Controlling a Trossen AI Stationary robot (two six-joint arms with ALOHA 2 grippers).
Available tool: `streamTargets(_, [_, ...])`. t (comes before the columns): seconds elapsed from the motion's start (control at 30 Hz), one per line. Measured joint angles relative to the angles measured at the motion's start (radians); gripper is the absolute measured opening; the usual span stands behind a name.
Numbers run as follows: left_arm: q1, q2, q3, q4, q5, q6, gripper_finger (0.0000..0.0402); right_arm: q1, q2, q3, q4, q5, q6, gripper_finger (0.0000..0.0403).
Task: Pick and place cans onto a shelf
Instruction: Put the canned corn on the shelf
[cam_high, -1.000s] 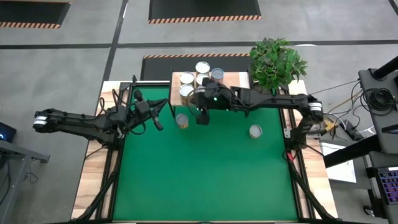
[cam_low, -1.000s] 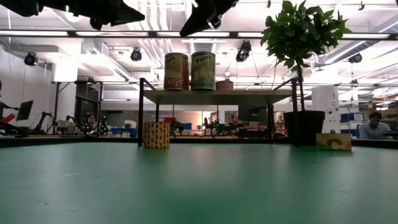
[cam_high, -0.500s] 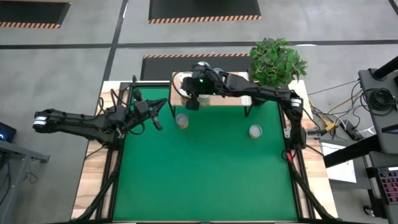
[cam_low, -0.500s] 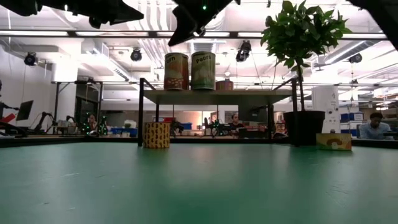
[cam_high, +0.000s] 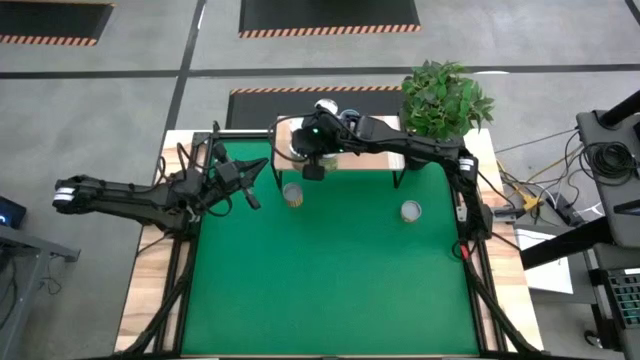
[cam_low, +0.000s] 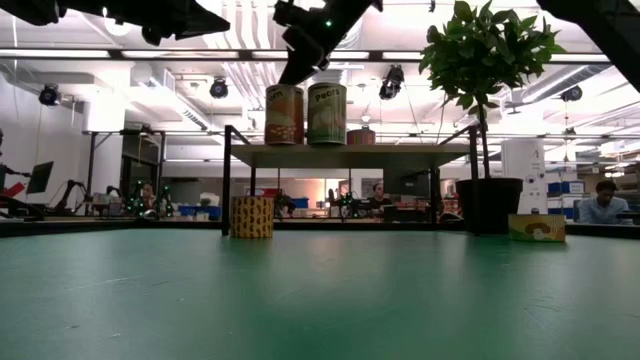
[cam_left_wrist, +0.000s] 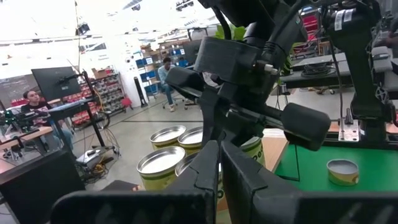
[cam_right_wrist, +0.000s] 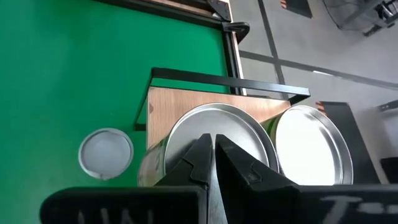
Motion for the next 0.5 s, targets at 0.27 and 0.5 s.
streamTargets(0.27, [0.000, 0.000, 0.000, 0.000, 0.000, 0.000, 0.0000, 0.000, -0.003, 0.000, -0.019, 0.000, -0.033, 0.0012])
streamTargets(0.5, [0.000, 0.000, 0.000, 0.000, 0.000, 0.000, 0.0000, 0.000, -0.008, -0.001, -0.021, 0.000, -0.045, 0.0012])
